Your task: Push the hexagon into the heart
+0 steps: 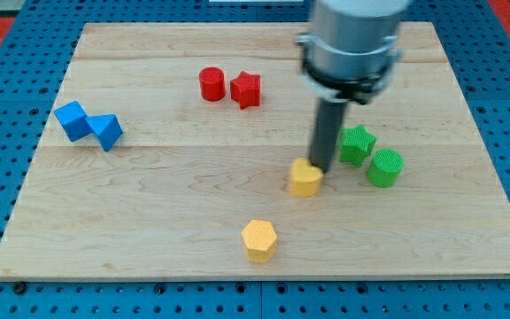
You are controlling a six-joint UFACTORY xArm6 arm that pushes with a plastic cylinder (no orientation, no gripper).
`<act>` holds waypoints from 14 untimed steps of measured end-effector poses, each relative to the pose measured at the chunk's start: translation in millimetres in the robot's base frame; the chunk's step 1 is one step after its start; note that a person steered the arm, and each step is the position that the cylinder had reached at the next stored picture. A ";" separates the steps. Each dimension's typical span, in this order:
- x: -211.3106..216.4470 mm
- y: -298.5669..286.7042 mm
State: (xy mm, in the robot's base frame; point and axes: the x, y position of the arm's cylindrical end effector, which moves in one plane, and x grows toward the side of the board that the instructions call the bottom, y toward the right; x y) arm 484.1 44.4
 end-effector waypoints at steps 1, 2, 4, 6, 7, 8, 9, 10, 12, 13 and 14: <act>-3.1 -28.4; 28.7 61.4; 135.0 20.8; 94.1 -41.0; 134.8 -40.3; 134.8 -53.5; 112.7 -139.9; 90.8 -173.2; 77.9 -96.4; 131.1 -154.4; 132.4 -94.4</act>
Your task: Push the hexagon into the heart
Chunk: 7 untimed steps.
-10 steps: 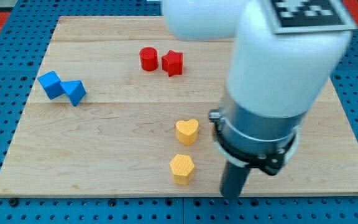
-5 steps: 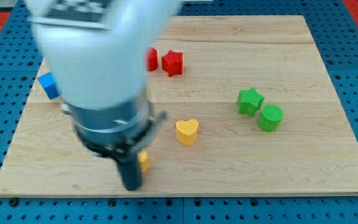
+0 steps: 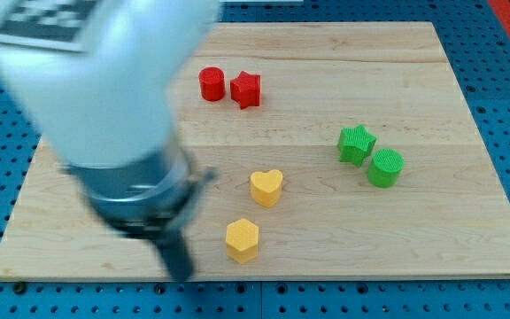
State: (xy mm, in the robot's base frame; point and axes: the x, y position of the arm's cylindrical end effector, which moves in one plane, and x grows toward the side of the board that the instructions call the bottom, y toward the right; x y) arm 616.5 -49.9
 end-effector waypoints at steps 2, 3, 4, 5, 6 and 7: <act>-39.5 61.0; -58.4 53.1; -62.3 99.0; -60.1 107.7; -59.9 113.6; -62.6 114.3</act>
